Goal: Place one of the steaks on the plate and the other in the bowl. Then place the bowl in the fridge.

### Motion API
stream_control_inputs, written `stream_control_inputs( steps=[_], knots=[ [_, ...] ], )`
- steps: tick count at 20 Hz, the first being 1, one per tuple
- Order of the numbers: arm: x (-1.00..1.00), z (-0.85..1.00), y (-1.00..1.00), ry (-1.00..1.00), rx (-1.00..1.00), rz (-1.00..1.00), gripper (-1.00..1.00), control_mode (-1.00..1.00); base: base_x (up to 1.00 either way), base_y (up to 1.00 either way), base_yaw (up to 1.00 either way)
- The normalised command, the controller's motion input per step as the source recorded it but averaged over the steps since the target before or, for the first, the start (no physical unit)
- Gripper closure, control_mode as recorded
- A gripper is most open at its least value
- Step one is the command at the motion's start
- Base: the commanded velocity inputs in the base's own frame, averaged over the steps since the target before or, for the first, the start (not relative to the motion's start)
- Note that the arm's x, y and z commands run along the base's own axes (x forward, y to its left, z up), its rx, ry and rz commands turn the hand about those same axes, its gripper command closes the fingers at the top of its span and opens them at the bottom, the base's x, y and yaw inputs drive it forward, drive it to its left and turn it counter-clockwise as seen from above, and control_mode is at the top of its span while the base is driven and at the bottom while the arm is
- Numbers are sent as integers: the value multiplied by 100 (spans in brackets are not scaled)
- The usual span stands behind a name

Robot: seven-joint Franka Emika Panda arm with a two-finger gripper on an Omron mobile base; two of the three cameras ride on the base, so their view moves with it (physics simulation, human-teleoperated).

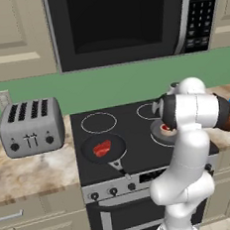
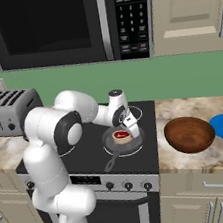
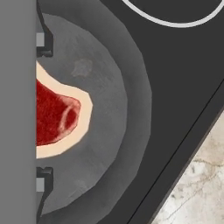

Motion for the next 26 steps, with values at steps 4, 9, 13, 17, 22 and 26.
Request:
stream_control_inputs(
  steps=[4, 9, 13, 17, 22, 26],
  knots=[
    [18, 0, 0, 0, 0, 0, -100, -100, 0, 0, 0],
    [9, -7, -3, 0, 0, 0, -100, -100, 0, 0, 0],
    [0, -19, -10, 2, 0, 0, -100, -100, 0, 0, 0],
    [0, -14, -3, 0, 0, 0, -100, -100, 0, 0, 0],
    [0, -15, 0, 0, 0, 0, -100, -100, 0, 0, 0],
    [0, -8, 0, 0, 0, 0, -100, -100, 0, 0, 0]
  ],
)
